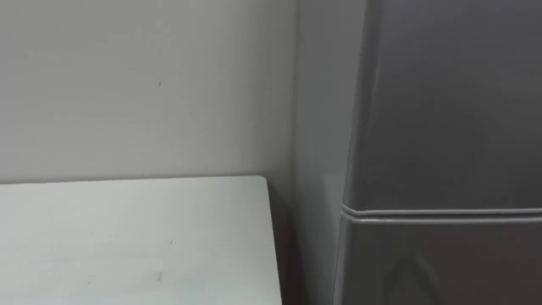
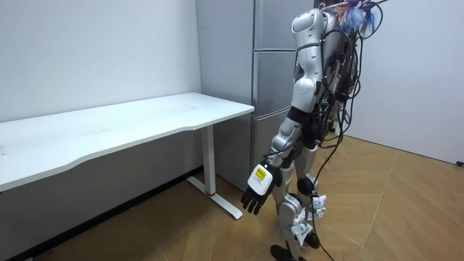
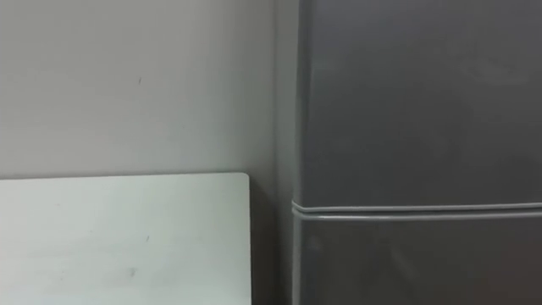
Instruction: Put the bottle in the upper fridge
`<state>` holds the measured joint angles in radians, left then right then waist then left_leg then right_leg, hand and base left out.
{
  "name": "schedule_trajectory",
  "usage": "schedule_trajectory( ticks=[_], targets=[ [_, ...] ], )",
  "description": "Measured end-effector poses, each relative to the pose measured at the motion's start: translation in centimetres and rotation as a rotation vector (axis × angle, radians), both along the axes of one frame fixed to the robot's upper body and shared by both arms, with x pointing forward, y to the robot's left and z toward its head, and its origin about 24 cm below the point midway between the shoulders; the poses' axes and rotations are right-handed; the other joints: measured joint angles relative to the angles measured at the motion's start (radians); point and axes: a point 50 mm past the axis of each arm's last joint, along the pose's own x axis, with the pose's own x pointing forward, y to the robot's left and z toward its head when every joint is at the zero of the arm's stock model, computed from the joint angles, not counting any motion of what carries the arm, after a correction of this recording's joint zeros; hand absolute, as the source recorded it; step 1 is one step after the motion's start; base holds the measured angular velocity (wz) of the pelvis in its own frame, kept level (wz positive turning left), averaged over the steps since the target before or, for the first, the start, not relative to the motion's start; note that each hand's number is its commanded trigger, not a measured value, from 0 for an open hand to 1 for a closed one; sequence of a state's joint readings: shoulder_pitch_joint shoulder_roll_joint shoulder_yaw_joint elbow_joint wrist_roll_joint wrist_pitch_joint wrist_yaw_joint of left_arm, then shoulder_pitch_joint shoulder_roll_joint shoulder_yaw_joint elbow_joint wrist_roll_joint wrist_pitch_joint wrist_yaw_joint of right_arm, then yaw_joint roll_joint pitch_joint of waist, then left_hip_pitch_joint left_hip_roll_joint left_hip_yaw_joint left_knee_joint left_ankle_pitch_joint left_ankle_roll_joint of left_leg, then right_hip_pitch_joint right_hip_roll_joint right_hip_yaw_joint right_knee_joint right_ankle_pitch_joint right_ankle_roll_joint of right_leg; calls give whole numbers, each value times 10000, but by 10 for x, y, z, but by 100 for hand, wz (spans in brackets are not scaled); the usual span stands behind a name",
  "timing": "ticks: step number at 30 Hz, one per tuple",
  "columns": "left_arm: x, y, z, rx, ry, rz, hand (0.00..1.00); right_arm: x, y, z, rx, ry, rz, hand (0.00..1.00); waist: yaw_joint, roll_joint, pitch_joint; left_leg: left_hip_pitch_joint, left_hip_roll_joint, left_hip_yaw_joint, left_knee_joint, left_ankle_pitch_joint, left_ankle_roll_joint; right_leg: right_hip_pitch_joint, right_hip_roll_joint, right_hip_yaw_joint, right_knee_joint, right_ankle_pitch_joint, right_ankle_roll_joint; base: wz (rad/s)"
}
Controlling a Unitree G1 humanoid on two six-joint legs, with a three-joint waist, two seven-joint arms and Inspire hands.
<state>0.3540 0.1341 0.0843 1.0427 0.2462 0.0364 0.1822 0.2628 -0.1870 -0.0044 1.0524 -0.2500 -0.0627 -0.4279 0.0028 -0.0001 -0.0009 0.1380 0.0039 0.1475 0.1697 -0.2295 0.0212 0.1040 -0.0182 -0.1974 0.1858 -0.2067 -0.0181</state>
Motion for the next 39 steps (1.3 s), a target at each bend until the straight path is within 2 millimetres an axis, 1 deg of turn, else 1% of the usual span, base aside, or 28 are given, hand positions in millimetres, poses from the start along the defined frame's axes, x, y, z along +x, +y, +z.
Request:
schedule_trajectory(
  ticks=[1,4,8,12,16,20,24,27,33,39],
  targets=[
    [3,-1,-1,-34,-23,-131,0,2,2,-1,151,113,197,0,44,0,0,6,-3,-11,3,0,-1,17,-1,-13,3,-12,2,10],
    [5,-3,-1,-108,-19,-293,0,7,7,-3,433,463,939,0,76,-9,3,-7,-2,-42,3,1,-2,21,2,-48,4,-21,-3,5],
    [5,-4,-2,-183,49,-344,0,9,11,-5,616,859,1720,0,85,-12,6,-13,-12,-91,2,2,-1,24,-3,-59,-6,-23,-1,0],
    [9,-7,-2,-336,16,-568,0,7,17,-9,728,1226,2129,0,78,-32,20,-30,-15,-108,-2,3,-1,39,-5,-84,-41,-23,2,1],
    [14,-10,-3,-471,-40,-792,0,5,22,-11,1137,1465,2146,0,86,-36,34,-54,-15,-114,-9,3,-1,25,-5,-92,-61,-32,11,0],
    [21,-10,-4,-588,-159,-871,0,3,22,-13,1292,1696,2126,0,62,-65,52,-63,-18,-129,-11,3,-1,32,-4,-89,-96,-38,17,1],
    [28,-10,-4,-676,-229,-1024,0,0,23,-14,1361,1913,2042,0,33,-121,78,-53,-19,-278,-6,3,-1,164,-25,-289,-161,-31,25,11],
    [33,-11,-5,-712,-235,-1209,0,2,23,-14,1384,1908,2054,0,41,-123,76,-53,-18,-311,-5,3,-1,178,-37,-345,-167,-32,25,5],
    [34,-10,-5,-717,-195,-1209,0,7,23,-14,1513,1902,2078,0,25,-122,76,-65,-15,-282,-4,3,-1,189,-87,-487,-153,-41,37,4],
    [28,-10,-6,-699,148,-1106,0,-1,27,-18,1856,2237,1497,0,30,-125,69,-32,-13,-274,6,3,-1,254,-95,-510,-155,-44,43,0]
  ],
)
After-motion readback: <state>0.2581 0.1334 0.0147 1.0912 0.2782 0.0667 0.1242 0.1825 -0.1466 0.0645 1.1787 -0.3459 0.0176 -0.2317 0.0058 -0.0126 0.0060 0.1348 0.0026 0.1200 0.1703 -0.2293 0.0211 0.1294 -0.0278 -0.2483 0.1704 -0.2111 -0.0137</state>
